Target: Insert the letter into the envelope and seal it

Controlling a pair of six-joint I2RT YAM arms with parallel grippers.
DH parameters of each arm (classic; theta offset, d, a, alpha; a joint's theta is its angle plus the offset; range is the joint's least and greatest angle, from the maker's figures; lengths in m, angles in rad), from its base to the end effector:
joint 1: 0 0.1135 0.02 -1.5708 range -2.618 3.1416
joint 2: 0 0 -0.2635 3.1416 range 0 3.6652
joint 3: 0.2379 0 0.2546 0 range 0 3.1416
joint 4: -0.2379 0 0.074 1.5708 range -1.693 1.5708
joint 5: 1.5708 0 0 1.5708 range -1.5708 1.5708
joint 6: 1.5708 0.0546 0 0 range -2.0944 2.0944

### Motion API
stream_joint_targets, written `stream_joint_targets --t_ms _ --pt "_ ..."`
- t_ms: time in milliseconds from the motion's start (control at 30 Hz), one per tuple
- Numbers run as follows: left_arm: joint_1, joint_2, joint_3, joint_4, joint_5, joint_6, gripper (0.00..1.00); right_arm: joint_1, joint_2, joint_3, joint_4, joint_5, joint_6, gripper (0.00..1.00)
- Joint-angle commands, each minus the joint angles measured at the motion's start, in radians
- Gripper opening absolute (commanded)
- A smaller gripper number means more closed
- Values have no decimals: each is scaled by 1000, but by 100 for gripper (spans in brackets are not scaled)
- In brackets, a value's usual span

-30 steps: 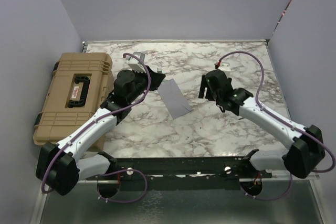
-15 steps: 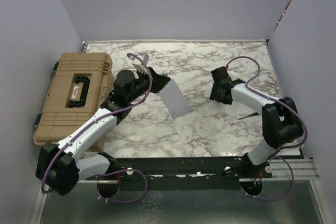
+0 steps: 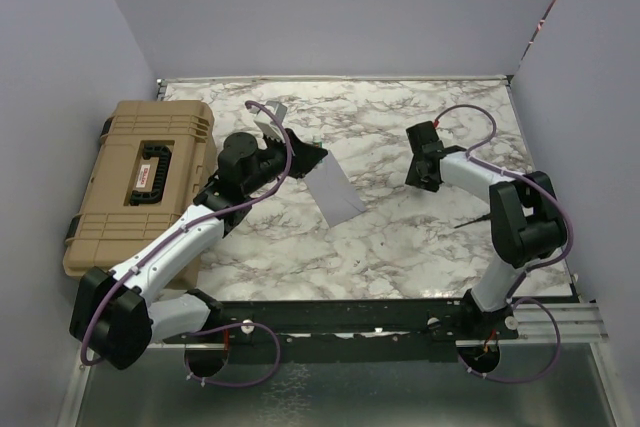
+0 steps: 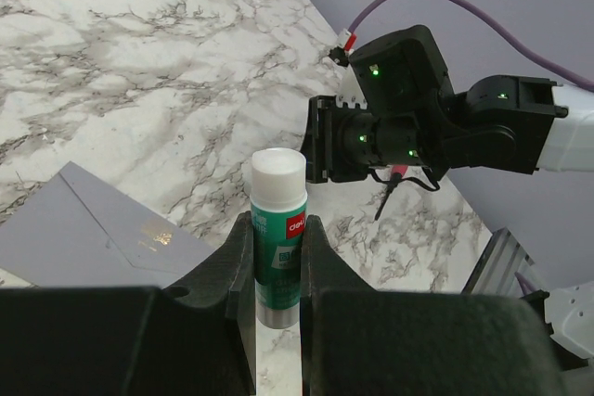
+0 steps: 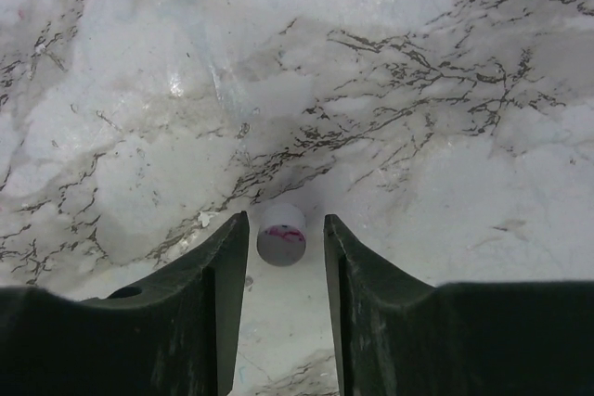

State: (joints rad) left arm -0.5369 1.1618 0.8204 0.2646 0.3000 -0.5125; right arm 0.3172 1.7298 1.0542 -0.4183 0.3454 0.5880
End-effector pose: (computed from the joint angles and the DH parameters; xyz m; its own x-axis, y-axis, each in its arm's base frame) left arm 0.2446 -0.1644 0.3193 -0.4212 -0.2944 -0.8578 0.6142 0.6033 -0.5087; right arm 0.3382 0.0916 0.1544 -0.7832 0.2922 -0.5488 0.3469 0.9379 0.0043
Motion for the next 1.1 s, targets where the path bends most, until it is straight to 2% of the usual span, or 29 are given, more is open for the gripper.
stream_joint_targets --t_ms 0,100,333,500,567,767,1067 --pt "-1 7 12 24 30 2 0 -9 36 41 26 -31 -24 39" --pt "-2 7 14 25 30 4 0 -12 40 46 19 -45 -24 33" --pt "-2 6 12 24 37 8 0 -14 30 53 -8 -71 -26 27" --pt "-2 4 16 25 49 3 0 -13 32 55 -19 -90 -43 5" --pt "-2 4 16 26 53 4 0 -14 23 53 -28 -96 -47 1" --pt "-13 21 20 55 106 2 0 -13 -87 26 -44 -170 -70 1" --pt "-101 75 36 72 139 71 0 -14 -351 -7 -66 -470 -82 1"
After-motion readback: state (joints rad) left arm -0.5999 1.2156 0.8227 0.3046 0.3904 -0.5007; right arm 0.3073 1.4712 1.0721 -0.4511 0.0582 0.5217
